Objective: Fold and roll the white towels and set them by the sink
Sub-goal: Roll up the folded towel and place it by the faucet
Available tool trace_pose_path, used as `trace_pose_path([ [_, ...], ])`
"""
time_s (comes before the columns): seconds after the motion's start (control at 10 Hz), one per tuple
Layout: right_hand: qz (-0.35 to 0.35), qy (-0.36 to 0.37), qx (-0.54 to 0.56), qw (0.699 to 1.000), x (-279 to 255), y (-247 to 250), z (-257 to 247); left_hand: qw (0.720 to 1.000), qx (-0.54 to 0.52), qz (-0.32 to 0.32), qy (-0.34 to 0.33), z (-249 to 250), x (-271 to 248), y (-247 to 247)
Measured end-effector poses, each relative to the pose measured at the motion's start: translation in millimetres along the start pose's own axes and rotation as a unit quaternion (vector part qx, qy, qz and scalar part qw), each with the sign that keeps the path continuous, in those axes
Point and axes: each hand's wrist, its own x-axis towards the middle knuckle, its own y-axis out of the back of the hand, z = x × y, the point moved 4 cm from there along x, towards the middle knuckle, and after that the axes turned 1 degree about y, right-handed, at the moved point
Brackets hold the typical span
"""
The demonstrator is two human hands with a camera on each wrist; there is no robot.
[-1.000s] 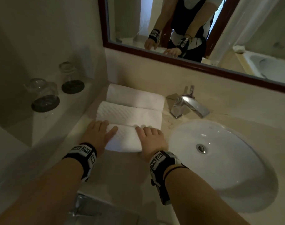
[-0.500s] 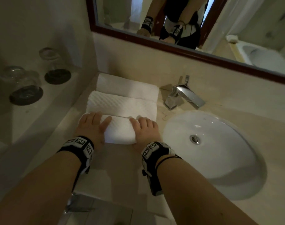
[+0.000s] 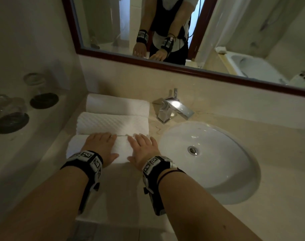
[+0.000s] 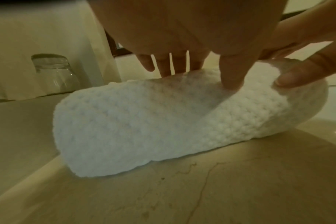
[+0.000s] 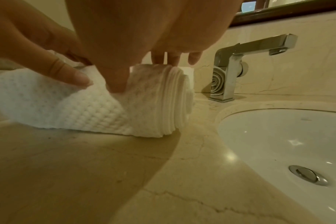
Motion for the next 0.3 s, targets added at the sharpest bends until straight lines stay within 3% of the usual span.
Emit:
trace_pose_path([
  [0.3, 0.012, -0.029, 0.037, 0.999, -25.6, 14.0, 26.8, 1.0, 0.001, 0.012, -0.011, 18.5, 2.5, 25.8],
])
